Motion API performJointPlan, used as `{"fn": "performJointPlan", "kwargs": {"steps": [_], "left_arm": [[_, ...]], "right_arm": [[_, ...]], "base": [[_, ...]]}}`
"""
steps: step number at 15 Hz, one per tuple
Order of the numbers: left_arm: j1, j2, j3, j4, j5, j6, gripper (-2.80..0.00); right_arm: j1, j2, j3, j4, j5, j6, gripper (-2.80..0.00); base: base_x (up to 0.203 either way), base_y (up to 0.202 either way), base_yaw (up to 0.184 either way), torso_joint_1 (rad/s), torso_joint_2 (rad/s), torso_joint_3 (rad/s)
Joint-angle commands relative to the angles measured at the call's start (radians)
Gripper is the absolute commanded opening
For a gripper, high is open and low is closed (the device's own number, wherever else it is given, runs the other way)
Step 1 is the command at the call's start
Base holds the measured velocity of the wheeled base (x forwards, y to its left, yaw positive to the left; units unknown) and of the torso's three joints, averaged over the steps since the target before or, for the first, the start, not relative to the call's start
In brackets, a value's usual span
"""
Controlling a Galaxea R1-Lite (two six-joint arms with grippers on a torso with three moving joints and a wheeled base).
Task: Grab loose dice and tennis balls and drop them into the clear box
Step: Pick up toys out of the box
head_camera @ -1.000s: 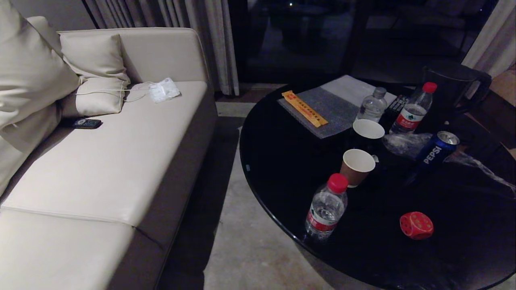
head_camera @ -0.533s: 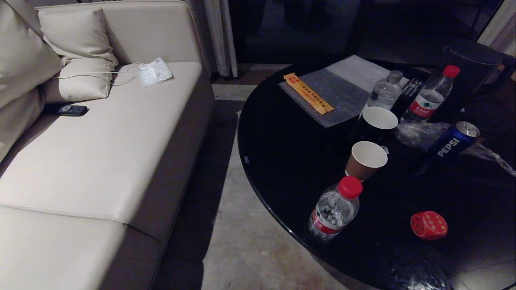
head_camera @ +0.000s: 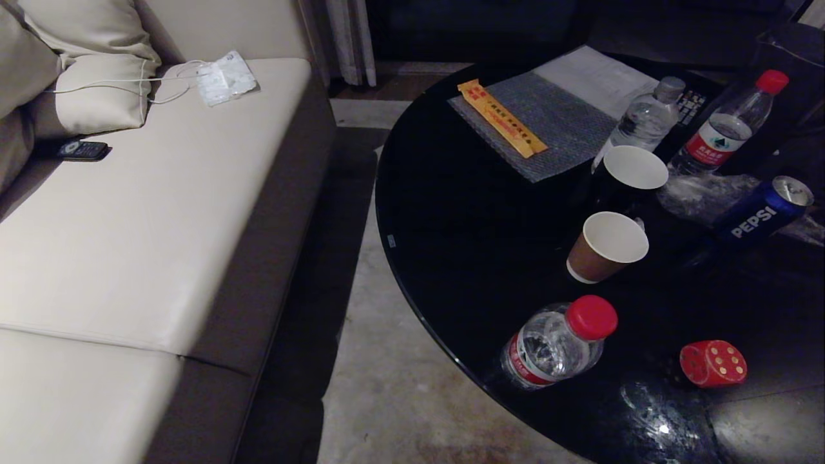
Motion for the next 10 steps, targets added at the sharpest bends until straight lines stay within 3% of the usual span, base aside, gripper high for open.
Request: {"fn": "performJointPlan", "kwargs": {"steps": [1, 10], "left_arm": [[0.000, 0.002, 0.002, 0.000, 0.001, -0.001, -2.80], [0.000, 0.002, 0.002, 0.000, 0.002, -0.002, -2.80]], "right_arm": [[0.000, 0.000, -0.001, 0.001, 0.000, -0.001, -2.80], [0.000, 0.001, -0.001, 0.001, 0.001, -0.002, -2.80]], "base": [[0.000, 0.000, 0.000, 0.002, 0.00, -0.198], [0.000, 0.000, 0.000, 0.002, 0.00, -0.199]]}}
